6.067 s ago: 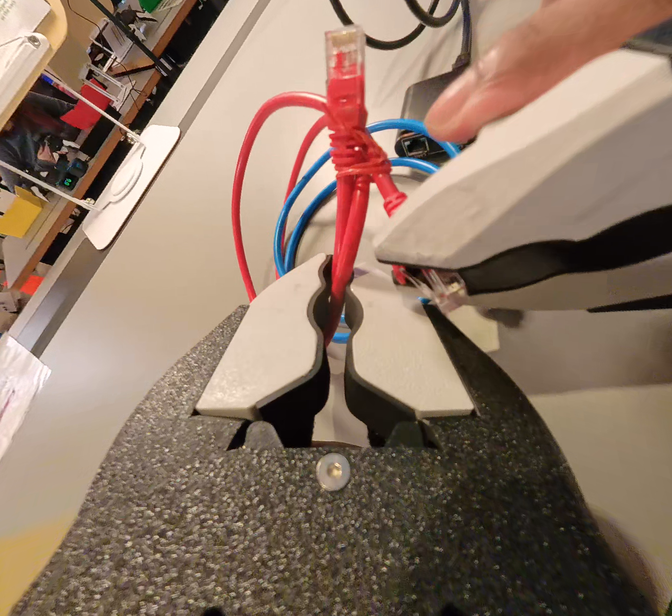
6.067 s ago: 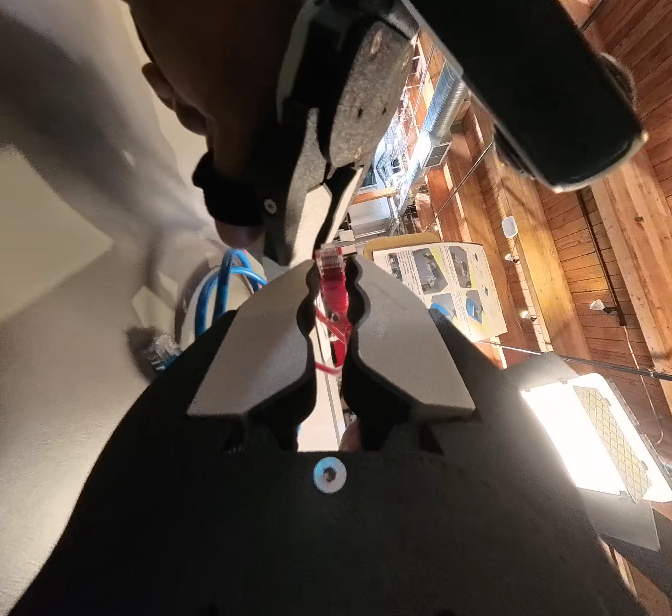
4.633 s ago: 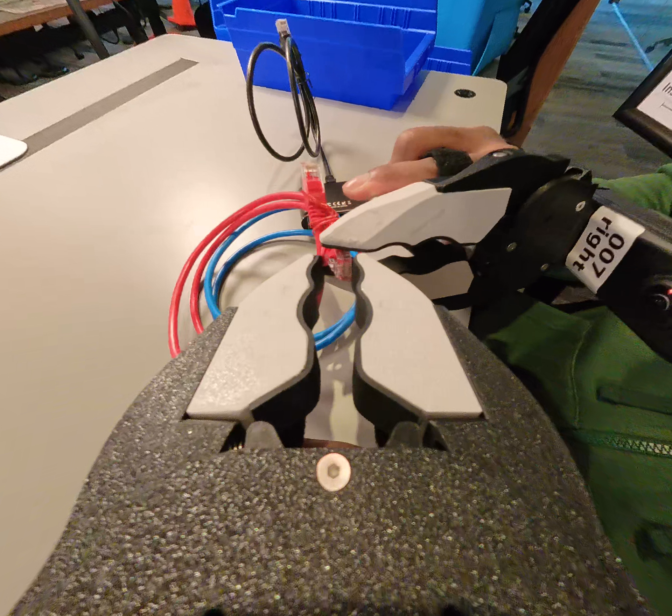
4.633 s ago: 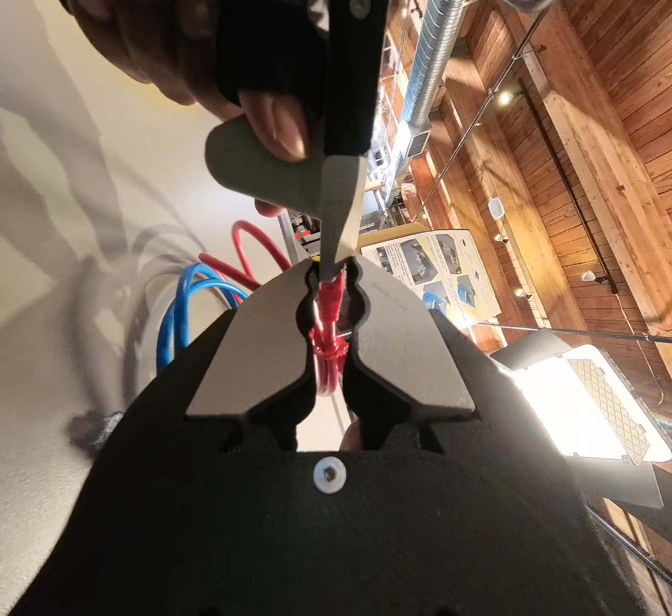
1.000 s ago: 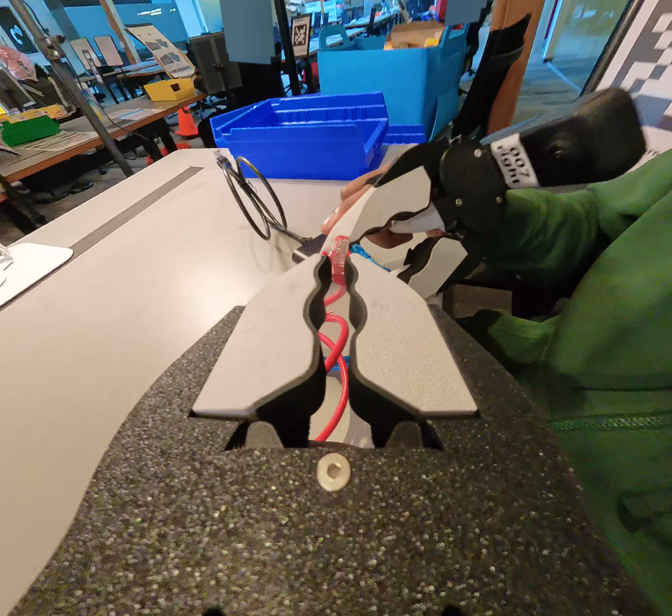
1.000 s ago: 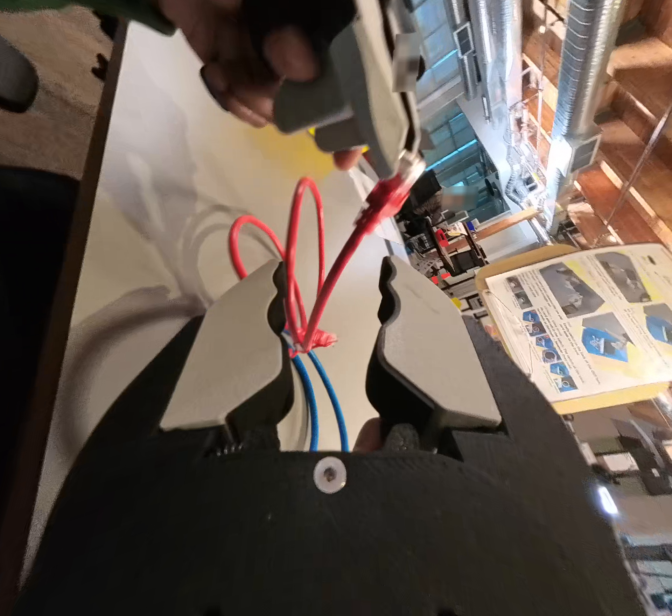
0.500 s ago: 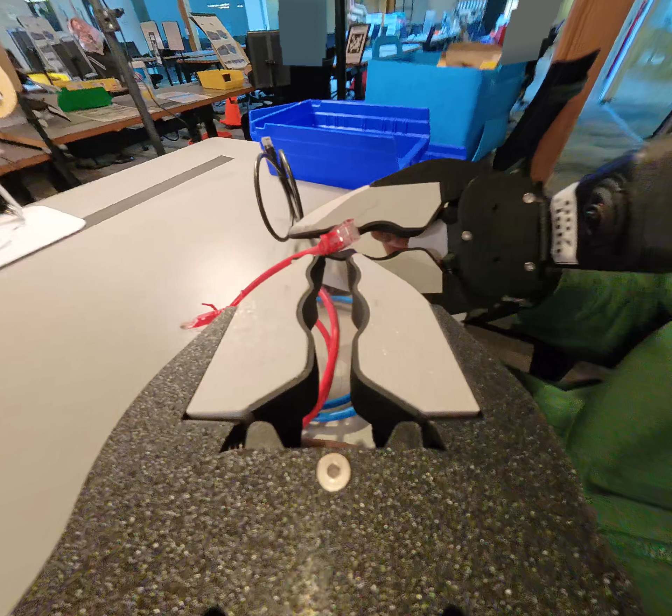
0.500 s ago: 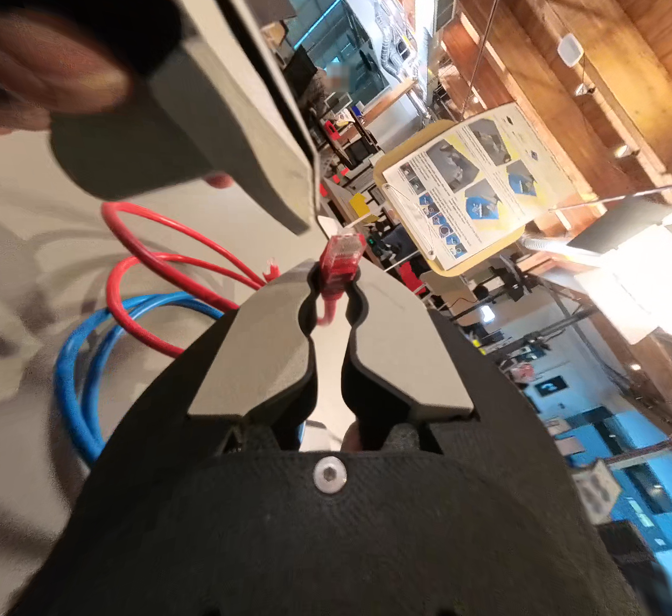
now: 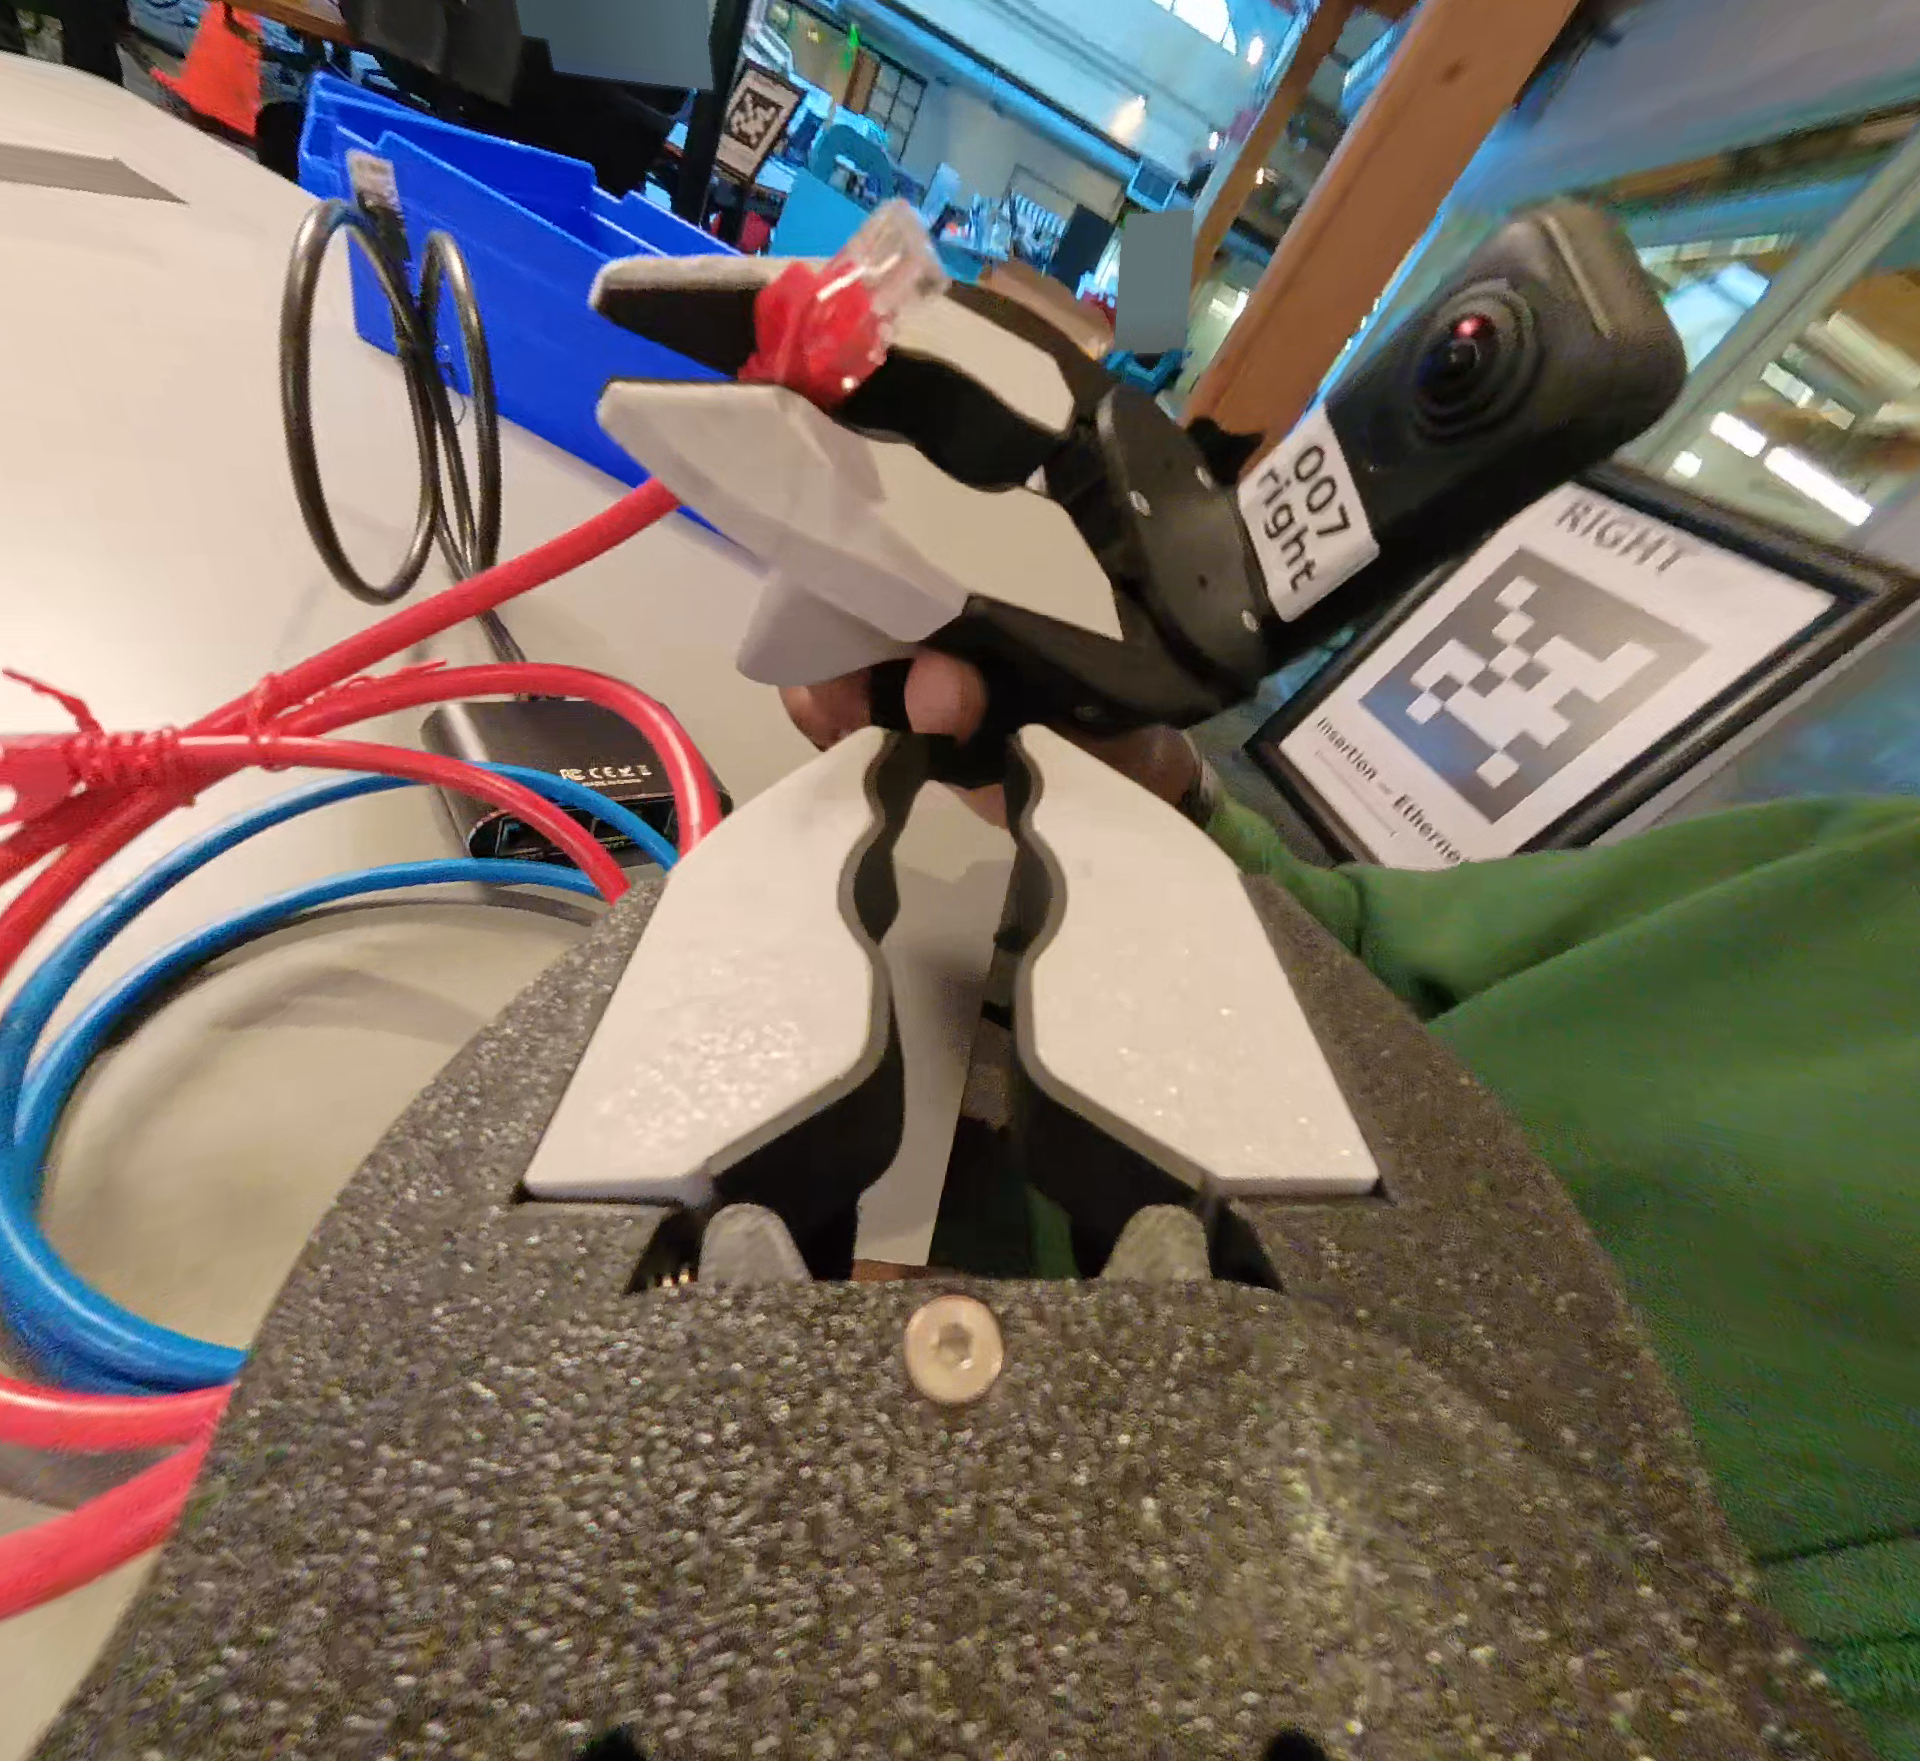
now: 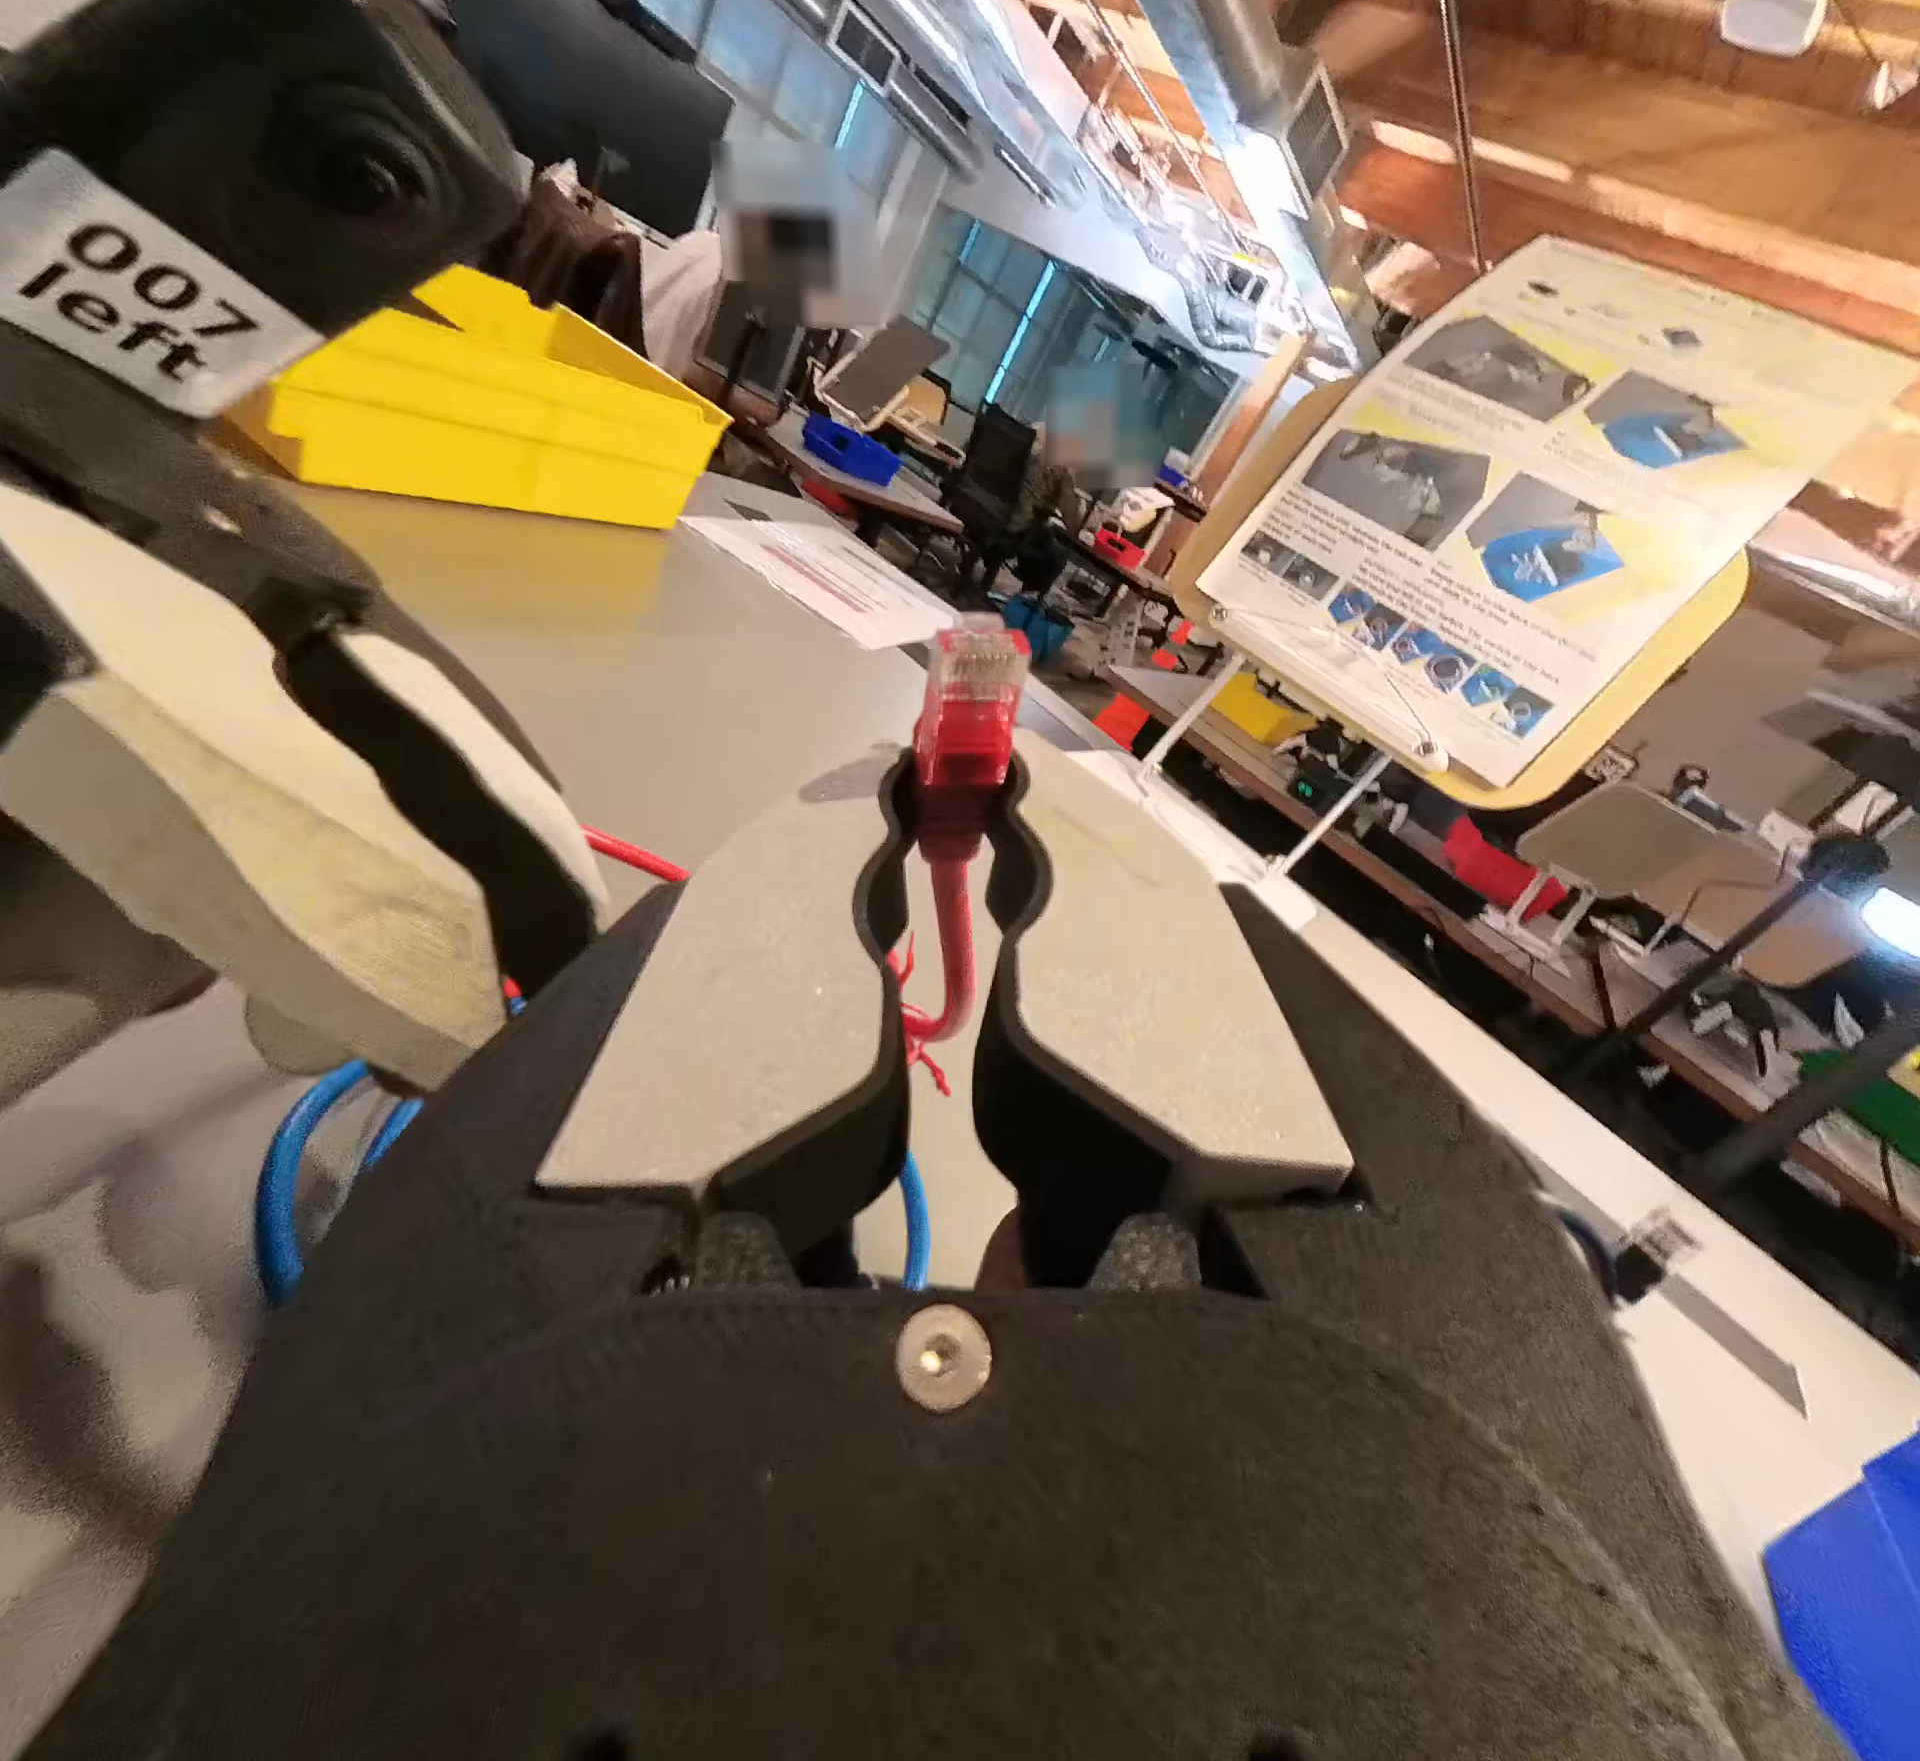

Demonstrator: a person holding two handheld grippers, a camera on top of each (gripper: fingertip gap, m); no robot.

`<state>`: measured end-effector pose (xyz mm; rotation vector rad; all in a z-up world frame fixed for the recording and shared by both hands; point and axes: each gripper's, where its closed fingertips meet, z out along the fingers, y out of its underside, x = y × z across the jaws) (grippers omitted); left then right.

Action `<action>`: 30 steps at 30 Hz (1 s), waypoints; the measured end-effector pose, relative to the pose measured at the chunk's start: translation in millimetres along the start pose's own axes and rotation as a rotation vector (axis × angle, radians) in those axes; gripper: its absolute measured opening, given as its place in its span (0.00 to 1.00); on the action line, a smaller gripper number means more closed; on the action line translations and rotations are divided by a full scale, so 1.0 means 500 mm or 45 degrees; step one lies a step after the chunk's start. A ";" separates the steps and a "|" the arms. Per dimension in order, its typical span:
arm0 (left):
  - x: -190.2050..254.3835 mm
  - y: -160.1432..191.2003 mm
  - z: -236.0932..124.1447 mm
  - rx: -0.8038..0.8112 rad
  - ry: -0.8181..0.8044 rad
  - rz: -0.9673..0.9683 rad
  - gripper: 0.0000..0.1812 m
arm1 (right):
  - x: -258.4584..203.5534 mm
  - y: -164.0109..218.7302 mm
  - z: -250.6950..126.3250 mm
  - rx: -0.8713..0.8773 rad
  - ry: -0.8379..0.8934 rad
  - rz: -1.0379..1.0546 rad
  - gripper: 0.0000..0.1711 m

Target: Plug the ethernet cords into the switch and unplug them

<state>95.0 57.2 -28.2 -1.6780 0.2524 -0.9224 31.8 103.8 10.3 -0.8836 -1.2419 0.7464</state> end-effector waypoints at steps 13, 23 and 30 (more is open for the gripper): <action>0.102 -0.103 -0.205 -0.053 -0.242 0.885 0.12 | -0.060 -0.071 -0.059 0.359 -0.441 0.079 0.07; 0.050 -0.074 -0.153 -0.075 -0.194 0.794 0.21 | -0.153 -0.129 -0.095 0.621 -0.836 0.412 0.07; 0.005 0.015 -0.059 -0.197 -0.025 0.665 0.10 | -0.166 -0.119 -0.084 0.624 -0.840 0.454 0.07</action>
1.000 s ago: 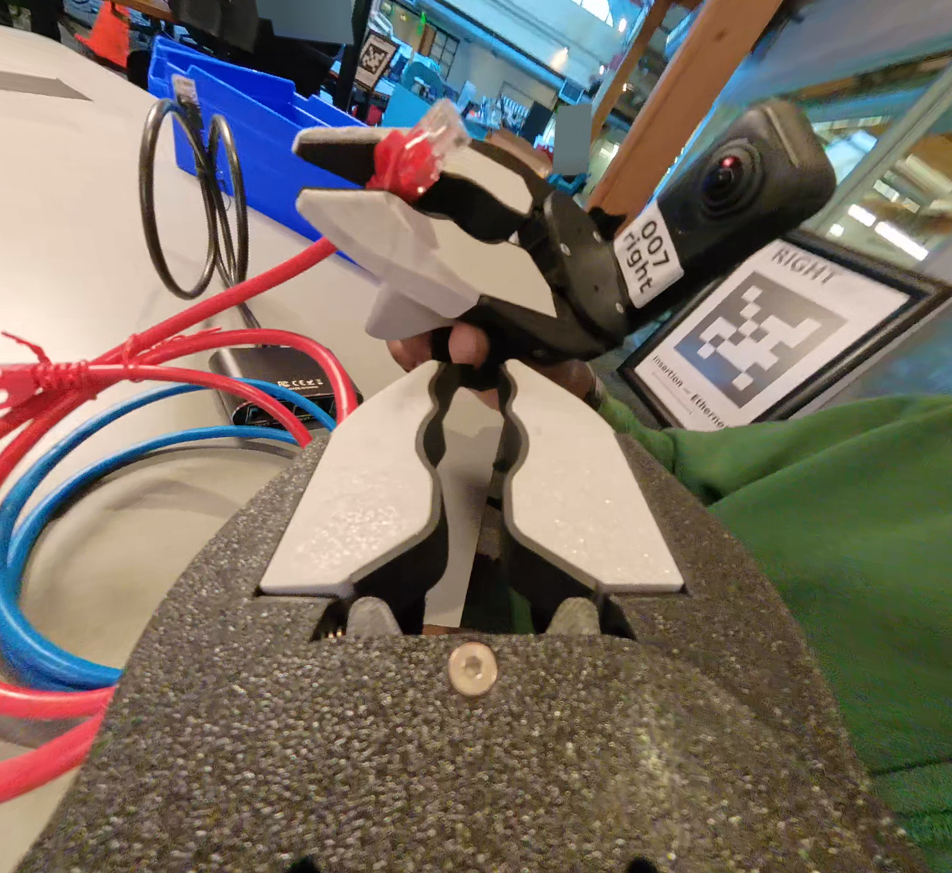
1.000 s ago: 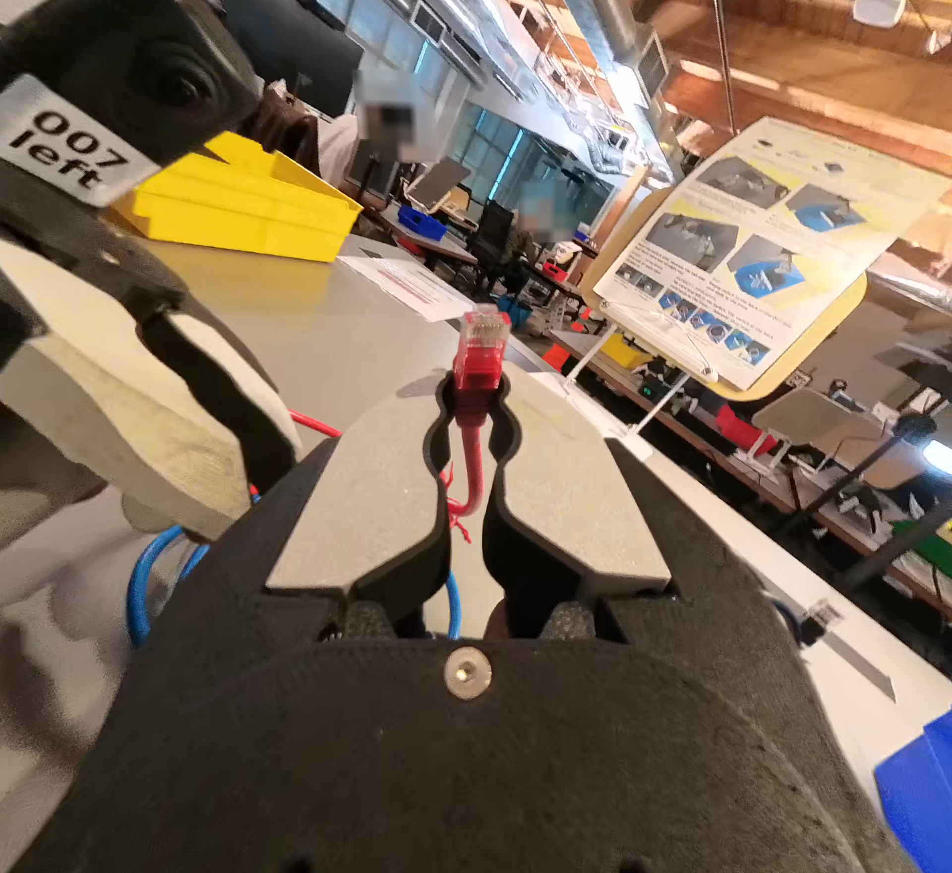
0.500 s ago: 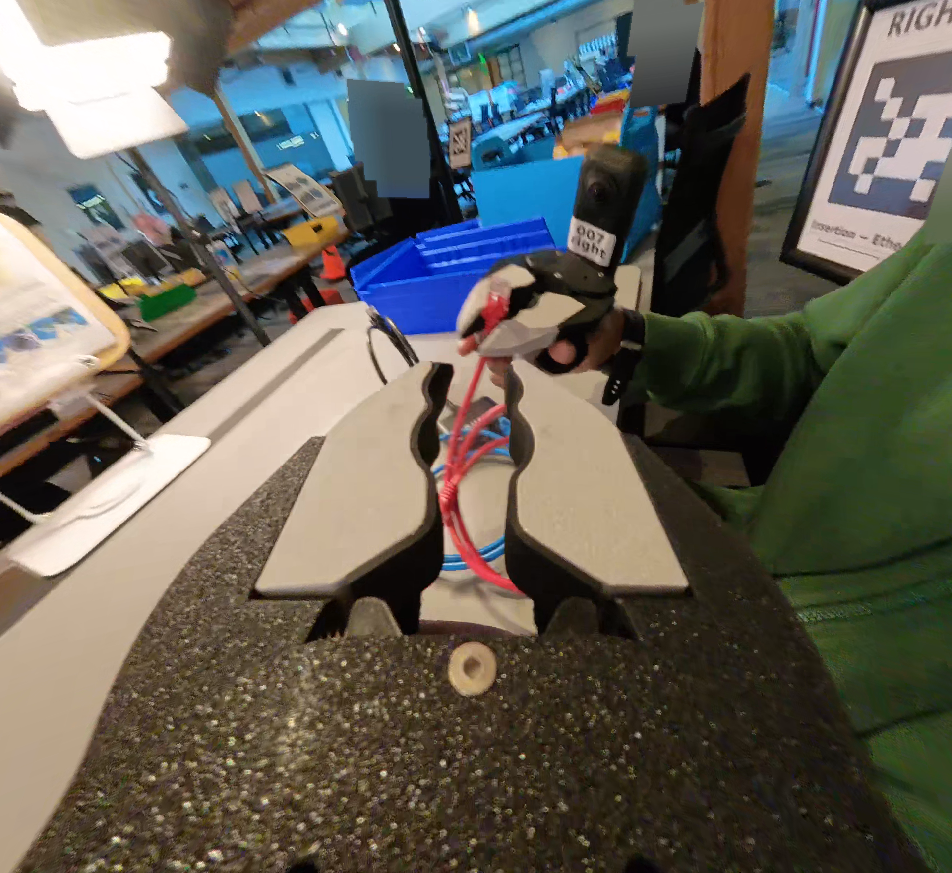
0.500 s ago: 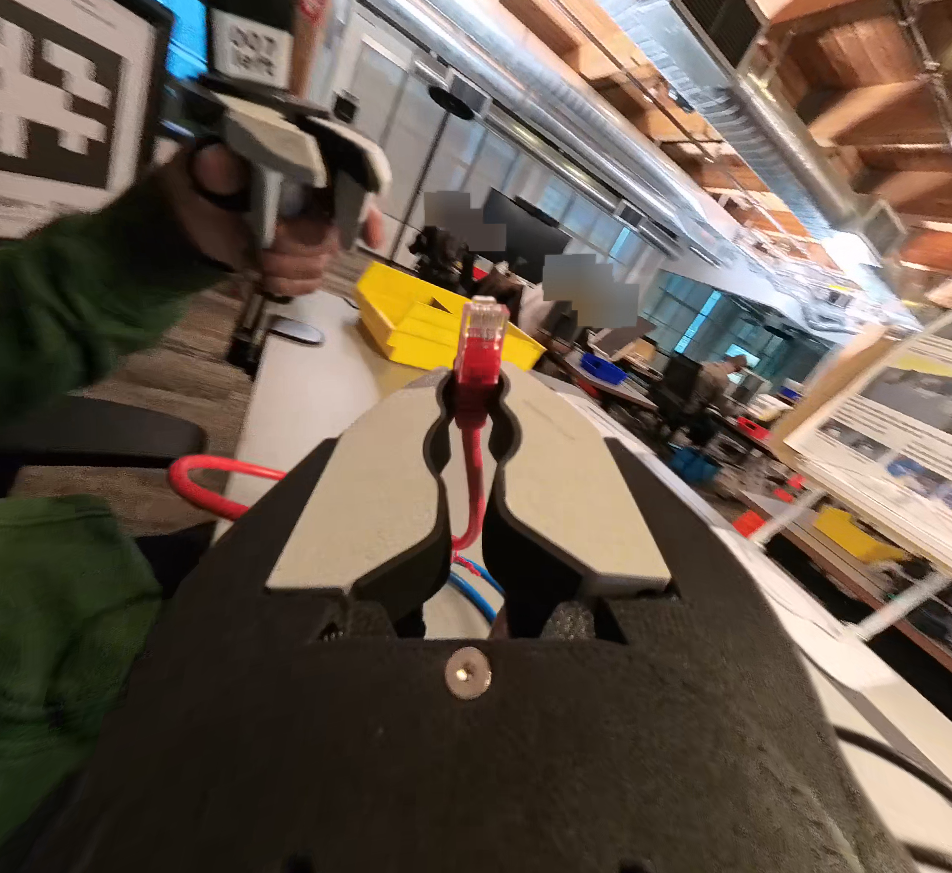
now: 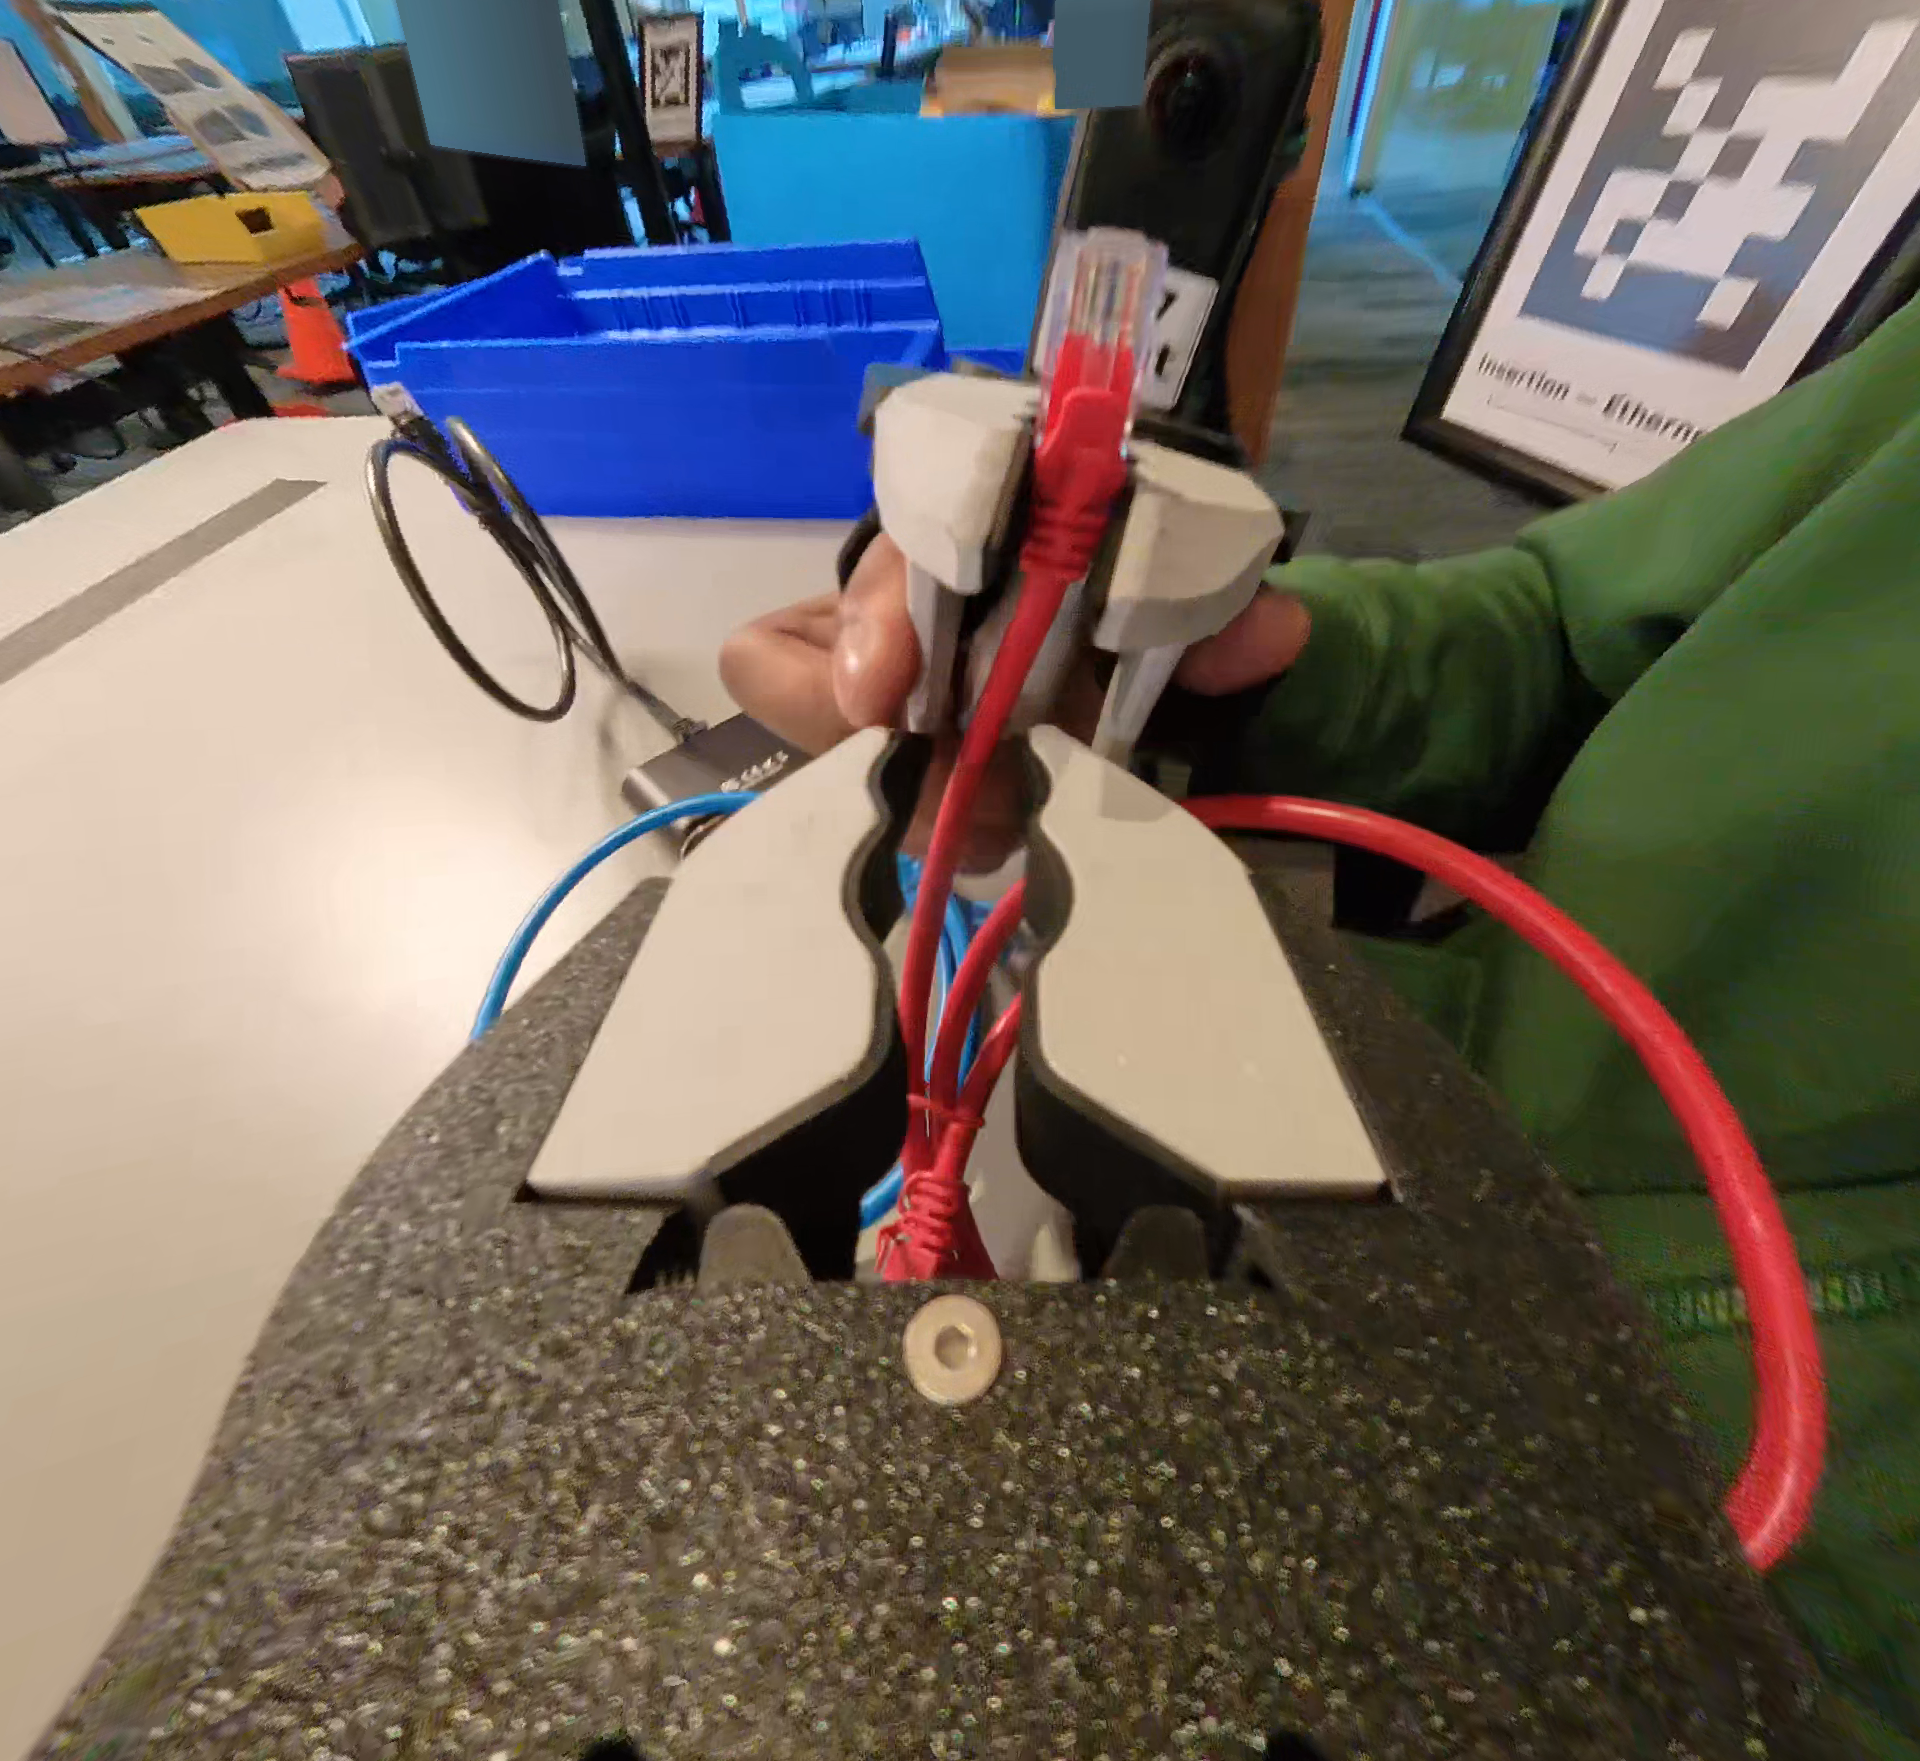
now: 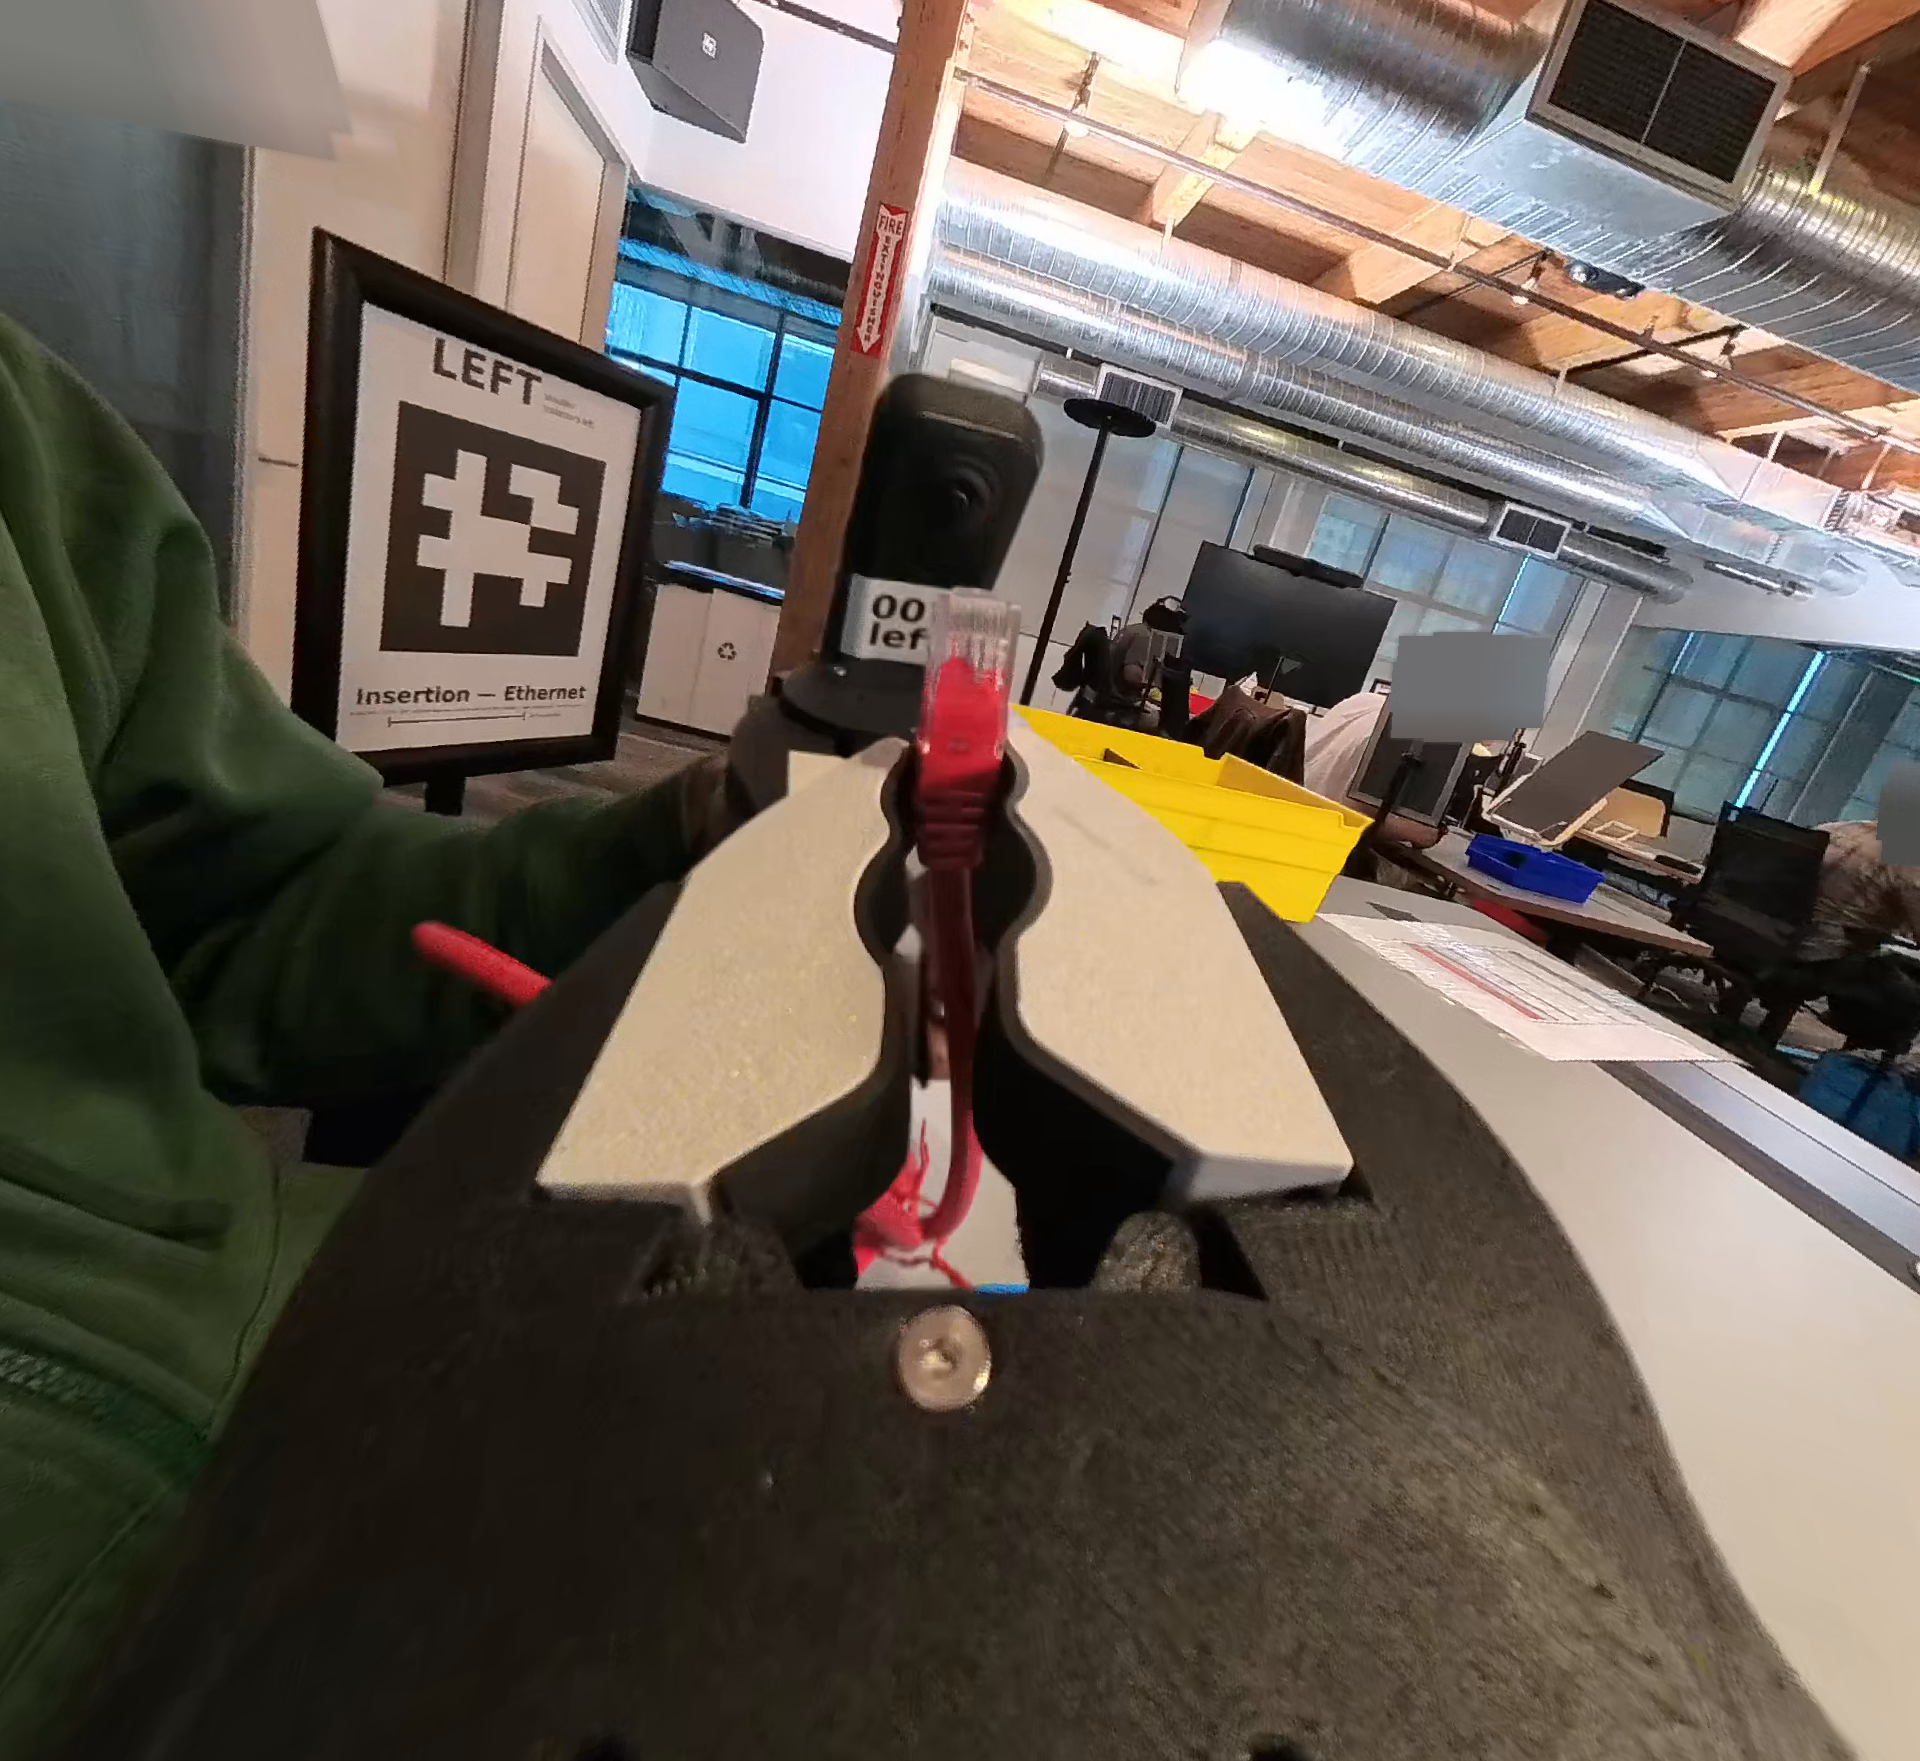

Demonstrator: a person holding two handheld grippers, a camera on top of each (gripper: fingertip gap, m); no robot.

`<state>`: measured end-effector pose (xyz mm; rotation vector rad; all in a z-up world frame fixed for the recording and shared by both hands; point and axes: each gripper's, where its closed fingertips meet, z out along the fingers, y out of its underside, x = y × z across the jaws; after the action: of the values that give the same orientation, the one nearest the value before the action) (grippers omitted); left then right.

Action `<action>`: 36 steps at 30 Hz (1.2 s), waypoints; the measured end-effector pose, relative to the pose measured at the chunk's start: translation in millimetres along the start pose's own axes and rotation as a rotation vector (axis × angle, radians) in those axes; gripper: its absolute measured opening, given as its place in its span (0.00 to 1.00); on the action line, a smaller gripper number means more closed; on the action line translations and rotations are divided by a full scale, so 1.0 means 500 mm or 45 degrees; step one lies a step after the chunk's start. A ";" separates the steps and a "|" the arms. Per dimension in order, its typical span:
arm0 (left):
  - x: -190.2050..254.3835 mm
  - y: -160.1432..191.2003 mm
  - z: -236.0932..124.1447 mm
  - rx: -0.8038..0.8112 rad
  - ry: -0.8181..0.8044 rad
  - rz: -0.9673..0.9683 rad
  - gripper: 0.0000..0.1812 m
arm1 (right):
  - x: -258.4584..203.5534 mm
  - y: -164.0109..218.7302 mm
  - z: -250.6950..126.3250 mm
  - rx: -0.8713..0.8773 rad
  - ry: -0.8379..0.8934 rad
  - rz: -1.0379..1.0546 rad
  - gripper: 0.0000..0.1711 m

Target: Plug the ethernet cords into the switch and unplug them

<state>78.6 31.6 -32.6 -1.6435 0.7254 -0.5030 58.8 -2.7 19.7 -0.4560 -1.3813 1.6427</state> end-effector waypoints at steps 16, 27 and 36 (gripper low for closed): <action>-0.057 0.037 -0.025 -0.315 -0.348 0.078 0.03 | 0.047 -0.010 -0.058 -0.324 0.162 -0.378 0.19; -0.046 0.076 0.022 -0.496 -0.423 0.185 0.04 | 0.055 0.043 -0.077 -0.871 0.257 -0.727 0.17; -0.058 0.079 0.011 -0.487 -0.429 0.195 0.03 | 0.085 0.068 -0.114 -1.017 0.312 -0.675 0.14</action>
<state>54.3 52.2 -70.3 -1.9455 0.7141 0.0310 66.1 66.4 -17.6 -0.6425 -1.7441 0.5496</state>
